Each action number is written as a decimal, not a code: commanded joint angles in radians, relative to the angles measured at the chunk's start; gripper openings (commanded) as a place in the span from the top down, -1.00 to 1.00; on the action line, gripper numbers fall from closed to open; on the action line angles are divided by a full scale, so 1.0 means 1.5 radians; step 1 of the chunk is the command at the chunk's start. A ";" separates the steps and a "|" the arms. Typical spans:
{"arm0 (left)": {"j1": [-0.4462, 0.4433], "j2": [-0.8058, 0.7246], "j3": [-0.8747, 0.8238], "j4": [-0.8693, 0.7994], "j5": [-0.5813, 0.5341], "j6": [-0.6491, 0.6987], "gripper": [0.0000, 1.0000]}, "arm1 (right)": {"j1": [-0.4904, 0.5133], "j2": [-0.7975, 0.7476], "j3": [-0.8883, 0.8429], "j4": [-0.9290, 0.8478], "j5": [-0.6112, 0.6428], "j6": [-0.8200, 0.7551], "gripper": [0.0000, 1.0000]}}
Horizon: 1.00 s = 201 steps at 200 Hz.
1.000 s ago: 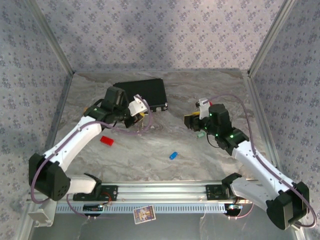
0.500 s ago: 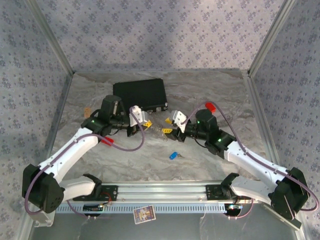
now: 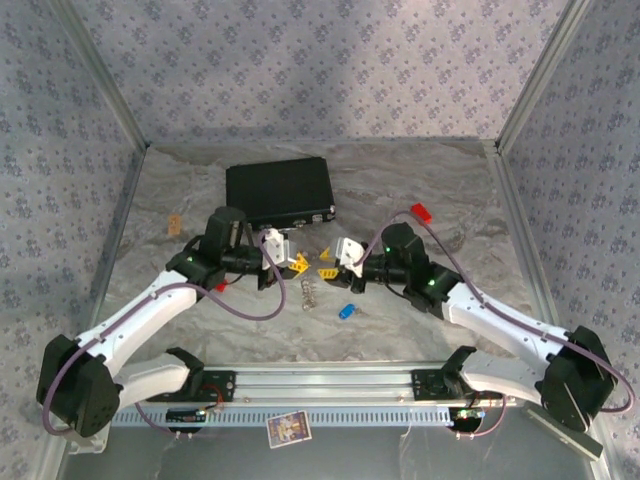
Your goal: Put the keys on the keyring
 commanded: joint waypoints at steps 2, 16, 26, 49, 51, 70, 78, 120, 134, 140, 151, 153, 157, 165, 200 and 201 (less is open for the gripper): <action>-0.007 -0.019 -0.012 0.061 0.039 -0.023 1.00 | 0.016 0.015 0.014 -0.006 -0.021 -0.011 0.38; -0.010 -0.024 -0.020 0.068 0.040 -0.028 1.00 | 0.021 0.022 0.014 -0.003 -0.011 -0.009 0.43; -0.011 -0.028 -0.024 0.072 0.040 -0.030 1.00 | 0.022 0.024 0.014 0.000 -0.009 -0.008 0.47; -0.012 -0.036 -0.034 0.083 0.042 -0.037 1.00 | 0.027 0.028 0.011 0.007 -0.011 0.002 0.49; -0.012 -0.037 -0.035 0.084 0.042 -0.037 1.00 | 0.027 0.029 0.011 0.007 -0.012 0.002 0.49; -0.013 -0.041 -0.040 0.090 0.043 -0.042 1.00 | 0.032 0.033 0.011 0.016 -0.011 0.006 0.53; -0.014 -0.042 -0.041 0.092 0.043 -0.043 1.00 | 0.034 0.036 0.012 0.020 -0.011 0.008 0.55; -0.016 -0.046 -0.041 0.094 0.048 -0.044 1.00 | 0.042 0.047 0.017 0.035 -0.003 0.014 0.67; -0.016 -0.046 -0.042 0.094 0.049 -0.044 1.00 | 0.043 0.048 0.019 0.036 0.001 0.015 0.74; -0.017 -0.046 -0.042 0.094 0.049 -0.044 1.00 | 0.044 0.049 0.021 0.036 0.002 0.015 0.82; -0.017 -0.048 -0.042 0.091 0.044 -0.043 1.00 | 0.044 0.049 0.023 0.035 0.004 0.015 0.95; -0.017 -0.048 -0.042 0.090 0.042 -0.043 1.00 | 0.044 0.049 0.023 0.035 0.005 0.014 0.97; -0.016 -0.049 -0.042 0.089 0.037 -0.041 1.00 | 0.044 0.048 0.023 0.035 0.005 0.014 1.00; -0.017 -0.051 -0.043 0.085 0.018 -0.037 1.00 | 0.044 0.047 0.023 0.033 0.006 0.012 1.00; -0.018 -0.076 -0.048 0.055 -0.055 -0.036 0.29 | 0.044 0.042 0.023 0.022 0.006 0.005 1.00; -0.018 -0.077 -0.048 0.053 -0.057 -0.036 0.29 | 0.044 0.042 0.023 0.022 0.005 0.005 1.00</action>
